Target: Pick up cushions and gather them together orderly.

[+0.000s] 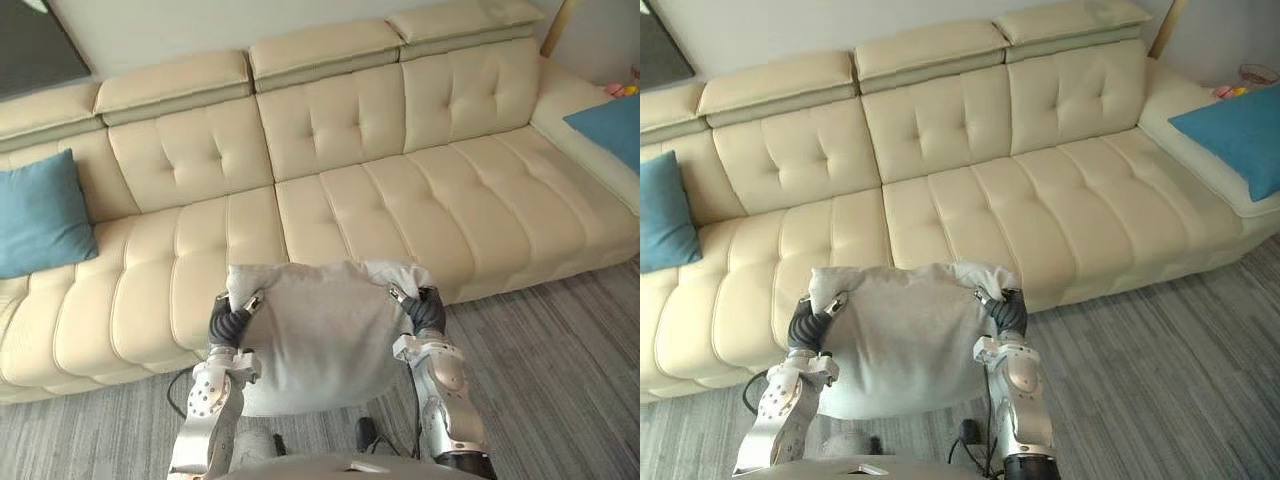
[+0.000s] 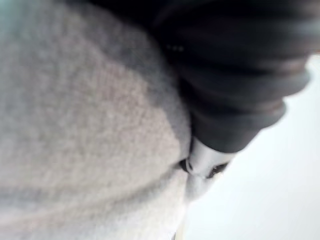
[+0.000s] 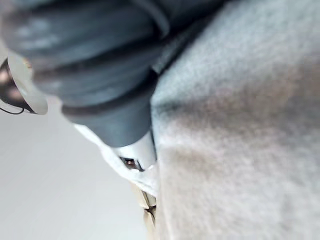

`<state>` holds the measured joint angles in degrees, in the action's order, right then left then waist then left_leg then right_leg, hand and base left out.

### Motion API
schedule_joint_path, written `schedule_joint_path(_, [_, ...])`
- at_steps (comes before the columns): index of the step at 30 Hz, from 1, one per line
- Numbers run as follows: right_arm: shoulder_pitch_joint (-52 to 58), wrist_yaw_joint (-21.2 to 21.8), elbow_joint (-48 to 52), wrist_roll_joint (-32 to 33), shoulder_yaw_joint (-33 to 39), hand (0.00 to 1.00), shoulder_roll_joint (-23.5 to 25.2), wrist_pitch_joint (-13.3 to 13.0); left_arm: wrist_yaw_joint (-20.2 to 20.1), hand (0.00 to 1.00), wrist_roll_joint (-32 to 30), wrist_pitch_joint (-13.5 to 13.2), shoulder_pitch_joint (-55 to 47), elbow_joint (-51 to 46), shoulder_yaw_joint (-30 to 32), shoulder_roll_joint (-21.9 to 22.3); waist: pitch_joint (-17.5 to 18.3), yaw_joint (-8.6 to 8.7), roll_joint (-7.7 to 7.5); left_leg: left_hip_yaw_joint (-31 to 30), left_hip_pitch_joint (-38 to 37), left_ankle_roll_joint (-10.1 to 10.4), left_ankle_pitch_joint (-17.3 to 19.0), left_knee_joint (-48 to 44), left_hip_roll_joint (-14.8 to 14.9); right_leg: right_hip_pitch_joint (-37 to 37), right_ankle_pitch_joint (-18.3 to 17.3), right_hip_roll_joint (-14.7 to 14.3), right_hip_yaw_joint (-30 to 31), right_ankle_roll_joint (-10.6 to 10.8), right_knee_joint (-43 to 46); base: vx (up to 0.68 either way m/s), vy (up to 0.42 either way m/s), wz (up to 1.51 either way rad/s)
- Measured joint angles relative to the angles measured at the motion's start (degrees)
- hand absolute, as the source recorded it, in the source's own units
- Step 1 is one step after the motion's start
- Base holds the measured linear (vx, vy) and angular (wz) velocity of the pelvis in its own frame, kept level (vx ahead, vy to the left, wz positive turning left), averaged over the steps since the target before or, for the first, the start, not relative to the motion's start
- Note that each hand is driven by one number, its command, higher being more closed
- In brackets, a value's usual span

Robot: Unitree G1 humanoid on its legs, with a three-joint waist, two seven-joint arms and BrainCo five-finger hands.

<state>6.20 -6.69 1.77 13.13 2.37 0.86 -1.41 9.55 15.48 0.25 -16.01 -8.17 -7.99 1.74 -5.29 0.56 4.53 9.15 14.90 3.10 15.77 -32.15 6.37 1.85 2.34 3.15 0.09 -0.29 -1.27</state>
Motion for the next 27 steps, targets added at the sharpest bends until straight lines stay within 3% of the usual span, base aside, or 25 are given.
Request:
schedule_joint_path(1, [-0.35, -0.06, -0.01, -0.01, -0.07, 1.0, -0.06, -0.01, 0.0, 1.0, 0.0, 0.0, -0.03, 0.0, 0.0, 0.01, -0.13, -0.08, -0.19, -0.38, 0.62, 0.6, -0.48, 2.98, -0.86, -0.11, -0.05, 0.6, 0.48, 0.01, 0.0, 0.1, 0.117, -0.24])
schedule_joint_path(3, [-1.18, -0.09, -0.05, -0.02, -0.54, 1.0, -0.98, -0.05, 0.03, 1.0, 0.0, 0.0, -0.17, -0.14, 0.03, 0.03, -1.47, -0.21, 0.11, -3.4, 0.84, 2.47, -5.66, 14.96, -2.55, -1.7, -1.16, 1.67, 1.08, 0.94, -0.21, 0.13, 0.187, -0.28])
schedule_joint_path(4, [-1.34, -0.13, -0.07, -0.01, -1.48, 1.0, -2.14, -0.09, 0.06, 1.0, 0.0, -0.01, -0.55, -0.26, 0.14, 0.07, -1.85, -0.53, 1.17, -4.87, 0.07, 3.95, -8.73, 21.66, -1.83, -2.23, -1.89, 1.31, 1.7, 2.04, -0.5, 0.14, 0.21, -0.39])
schedule_joint_path(5, [-1.4, -0.14, -0.3, -0.02, -1.93, 1.0, -2.41, -0.09, 0.09, 1.0, 0.01, 0.0, -0.74, -0.24, 0.37, 0.02, -2.04, -0.78, 1.31, -4.38, -0.37, 4.74, -11.15, 21.67, -1.65, -2.47, -2.15, 1.28, 2.52, 2.32, -0.76, 0.2, 0.229, -0.58])
schedule_joint_path(6, [-1.41, -0.19, -0.42, -0.02, -3.05, 1.0, -2.47, -0.04, 0.19, 1.0, 0.01, 0.0, -1.04, -0.3, 0.67, 0.16, -2.17, -1.0, 1.29, -3.42, -0.85, 4.47, -11.62, 20.91, -2.3, -3.46, -3.81, 1.69, 3.03, 1.12, -2.31, 0.24, 0.205, -0.55])
schedule_joint_path(7, [-1.55, -0.2, -0.44, -0.02, -3.95, 1.0, -2.53, -0.04, 0.21, 1.0, 0.01, -0.02, -1.09, -0.5, 1.54, 0.13, -2.39, -1.08, 1.18, -3.28, -0.29, 3.89, -11.47, 19.39, -2.19, -3.41, -4.95, 1.58, 2.91, 0.73, -0.45, 0.29, 0.23, -0.46])
schedule_joint_path(8, [-1.49, -0.18, -0.47, -0.03, -4.64, 1.0, -1.97, -0.01, 0.22, 1.0, 0.01, -0.02, -1.13, -1.46, 2.39, -0.67, -2.74, -0.9, -0.21, -2.59, 0.54, 1.84, -11.0, 16.13, -2.58, -3.05, -5.49, 1.99, 3.5, 1.28, 2.02, 0.23, 0.177, -0.25])
schedule_joint_path(10, [-1.56, 0.0, -0.65, -0.06, -5.6, 1.0, -1.78, 0.06, 0.24, 1.0, 0.03, -0.02, -1.75, -2.31, 3.05, -1.3, -2.33, -1.58, -1.99, -0.36, 0.2, -1.64, -9.58, 13.13, -3.71, -3.08, -7.3, 3.89, 5.83, 5.36, 2.76, 0.26, 0.22, -0.49])
schedule_joint_path(11, [-1.6, 0.21, -0.66, -0.06, -5.96, 1.0, -1.85, 0.05, 0.24, 1.0, 0.04, -0.02, -1.89, -2.55, 3.35, -1.26, -1.47, -1.87, -2.67, 1.23, 0.14, -4.06, -7.83, 12.14, -4.89, -2.4, -8.38, 5.27, 7.47, 5.48, 3.85, 0.32, 0.256, -0.67])
schedule_joint_path(12, [-1.64, 0.25, -0.7, -0.07, -5.96, 1.0, -1.86, 0.05, 0.25, 1.0, 0.04, -0.04, -1.84, -2.61, 3.35, -1.25, -1.29, -2.02, -2.81, 2.1, 0.07, -4.5, -7.05, 11.92, -5.06, -1.69, -8.77, 5.68, 8.02, 5.92, 5.05, 0.39, 0.252, -0.74])
schedule_joint_path(13, [-1.9, 0.36, -1.27, -0.12, -6.03, 1.0, -1.77, 0.07, 0.32, 1.0, 0.04, -0.06, -1.76, -2.6, 3.56, -1.27, -0.92, -2.26, -3.0, 4.22, -0.61, -5.31, -5.89, 12.13, -5.46, 1.84, -9.86, 6.23, 8.57, 8.83, 11.48, 0.27, 0.145, -0.66])
schedule_joint_path(16, [-2.4, 0.36, -3.5, -1.89, -6.09, 1.0, -1.35, 0.15, 1.05, 1.0, 0.04, -0.01, -2.14, -2.49, 3.45, -1.26, -0.94, -2.0, -3.13, 7.84, -5.29, -7.39, -4.81, 13.45, -5.94, 8.8, -11.36, 6.83, 7.22, 12.99, 28.8, 0.29, 0.112, -0.55])
schedule_joint_path(17, [-2.39, 0.36, -4.52, -2.31, -6.09, 1.0, -1.17, 0.15, 1.42, 1.0, 0.03, 0.0, -2.23, -2.5, 3.29, -1.3, -0.96, -1.63, -3.17, 7.43, -8.5, -7.65, -4.66, 15.62, -6.45, 10.44, -9.22, 7.41, 4.38, 12.93, 35.14, 0.34, 0.091, -0.04])
schedule_joint_path(18, [-2.3, 0.36, -5.34, -2.31, -5.99, 1.0, -1.02, 0.17, 1.58, 1.0, 0.03, 0.0, -2.19, -2.5, 3.04, -1.43, -1.01, -1.05, -3.09, 6.29, -11.67, -7.65, -4.66, 17.95, -6.62, 11.31, -7.39, 7.76, 1.72, 10.73, 39.82, 0.45, 0.064, 0.31])
schedule_joint_path(20, [-2.45, 0.41, -5.48, -2.31, -5.56, 1.0, -0.71, 0.09, 1.86, 1.0, 0.03, -0.19, -1.26, -2.53, 2.85, -2.14, -0.56, 0.19, -3.87, 3.15, -16.33, -7.64, -4.66, 21.71, -6.53, 13.93, -15.29, 7.41, -4.46, 5.88, 44.62, 0.38, -0.045, 0.6])
schedule_joint_path(22, [-2.67, 0.44, -5.43, -2.24, -4.45, 1.0, -0.31, 0.06, 1.84, 1.0, 0.03, -0.18, -0.93, -2.48, 2.78, -2.21, -0.61, 0.31, -3.8, 1.67, -17.38, -7.57, -4.61, 22.16, -6.01, 15.96, -16.99, 5.61, -6.89, 3.82, 40.55, 0.26, -0.152, 0.43])
schedule_joint_path(23, [-2.48, 0.44, -5.43, -2.15, -4.32, 1.0, -0.14, 0.07, 1.8, 1.0, 0.03, -0.17, -0.93, -2.4, 2.78, -2.21, -0.92, 0.42, -3.51, 0.72, -18.69, -7.33, -4.48, 22.28, -5.1, 17.05, -16.12, 2.43, -6.89, 2.51, 33.54, 0.32, -0.233, 0.52])
schedule_joint_path(25, [-1.65, 0.49, -5.07, -2.08, -4.42, 1.0, 0.01, 0.09, 1.39, 1.0, -0.01, -0.19, -0.93, -2.52, 2.76, -2.53, -0.83, 0.93, -4.23, -1.2, -20.23, -4.38, -2.52, 21.15, -4.89, 15.16, -6.43, -0.77, -4.85, 1.75, 19.31, 0.31, -0.213, 0.53])
schedule_joint_path(26, [-1.0, 0.65, -4.57, -2.03, -4.46, 1.0, -1.23, 0.08, 1.14, 1.0, -0.07, -0.07, -0.16, -0.69, 2.17, -1.58, -1.05, 0.65, -1.92, -4.04, -21.01, -2.69, 1.36, 19.52, -3.13, 12.83, 0.3, -3.23, -4.36, 0.18, 16.29, 0.28, -0.151, 0.31])
schedule_joint_path(27, [-0.66, 0.69, -4.32, -1.94, -4.14, 1.0, -1.67, 0.14, 1.0, 1.0, -0.15, 0.04, -0.25, -0.65, 1.64, -1.5, -0.89, 0.15, -1.46, -4.95, -20.83, -2.68, 1.43, 18.91, -2.67, 11.89, -0.31, -3.85, -4.01, 0.0, 15.12, 0.3, -0.172, 0.14])
